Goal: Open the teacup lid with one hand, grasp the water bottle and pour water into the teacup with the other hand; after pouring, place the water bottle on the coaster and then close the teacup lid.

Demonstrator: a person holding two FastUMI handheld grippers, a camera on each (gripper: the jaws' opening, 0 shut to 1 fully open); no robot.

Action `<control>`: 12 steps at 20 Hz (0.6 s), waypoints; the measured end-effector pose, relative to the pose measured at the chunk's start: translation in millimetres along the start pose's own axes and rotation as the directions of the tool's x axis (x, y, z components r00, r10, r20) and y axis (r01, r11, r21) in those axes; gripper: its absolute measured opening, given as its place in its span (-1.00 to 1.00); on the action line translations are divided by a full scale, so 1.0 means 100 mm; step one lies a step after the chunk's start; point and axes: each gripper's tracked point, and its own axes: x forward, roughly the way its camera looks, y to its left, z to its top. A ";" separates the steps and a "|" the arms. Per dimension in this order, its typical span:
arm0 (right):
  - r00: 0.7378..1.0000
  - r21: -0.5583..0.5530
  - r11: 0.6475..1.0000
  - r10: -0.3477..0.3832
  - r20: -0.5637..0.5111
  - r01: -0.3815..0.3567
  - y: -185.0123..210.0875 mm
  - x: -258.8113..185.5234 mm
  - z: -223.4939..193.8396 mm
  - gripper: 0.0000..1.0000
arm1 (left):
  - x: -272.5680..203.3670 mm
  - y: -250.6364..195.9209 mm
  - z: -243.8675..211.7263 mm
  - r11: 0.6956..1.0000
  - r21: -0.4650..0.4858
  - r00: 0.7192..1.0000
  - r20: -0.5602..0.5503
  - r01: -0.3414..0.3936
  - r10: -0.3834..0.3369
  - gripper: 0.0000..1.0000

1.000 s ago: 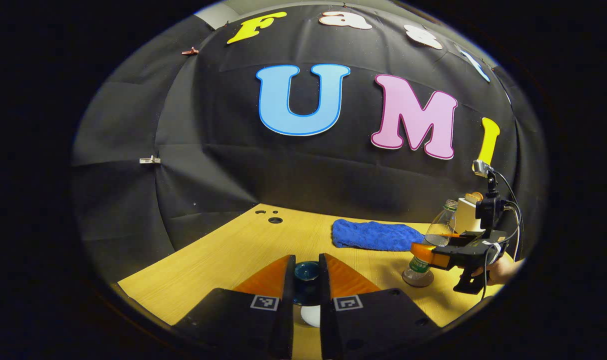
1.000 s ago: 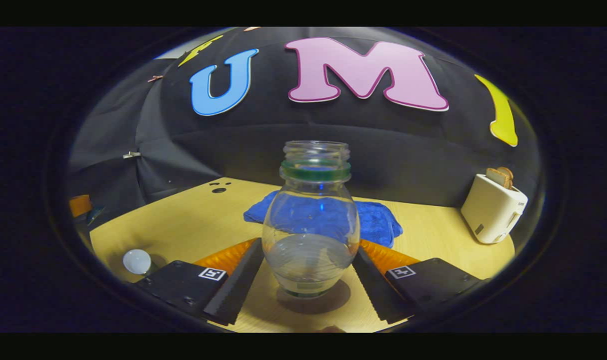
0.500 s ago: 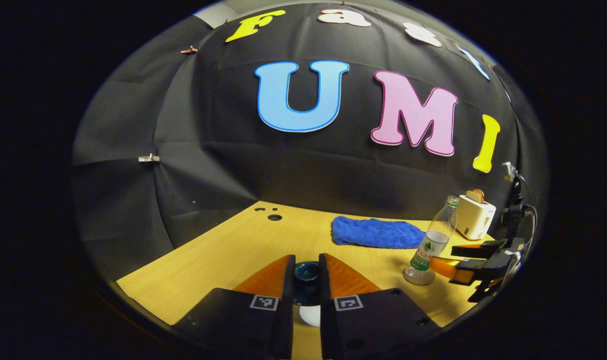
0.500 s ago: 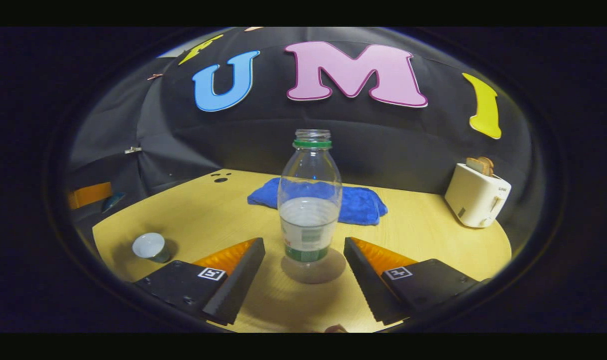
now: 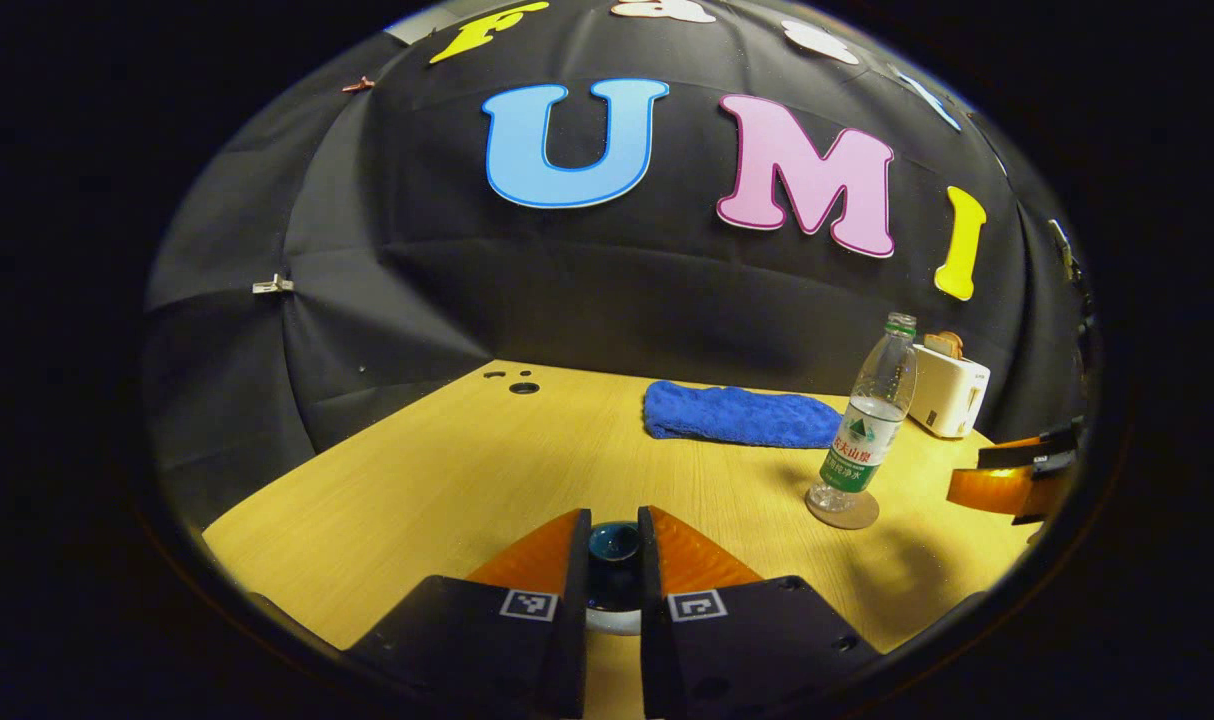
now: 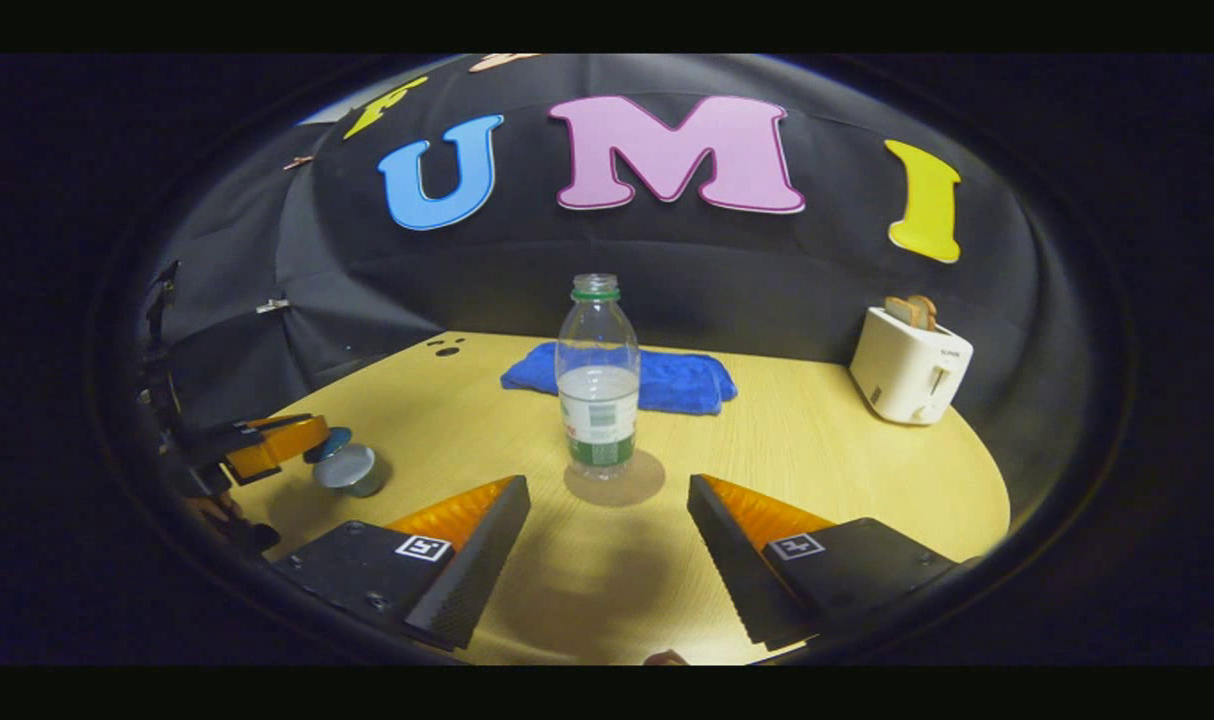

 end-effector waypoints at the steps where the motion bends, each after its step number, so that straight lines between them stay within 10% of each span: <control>1: 1.000 0.010 1.000 -0.007 -0.017 0.007 -0.03 -0.03 -0.08 0.97 | 0.02 -0.01 -0.03 1.000 0.007 1.000 0.000 0.000 0.000 -0.48; 12: 0.996 0.084 0.996 -0.021 -0.085 0.028 -0.07 -0.12 -0.38 0.99 | 0.04 -0.10 -0.27 0.997 0.070 1.000 -0.013 0.012 -0.011 -0.36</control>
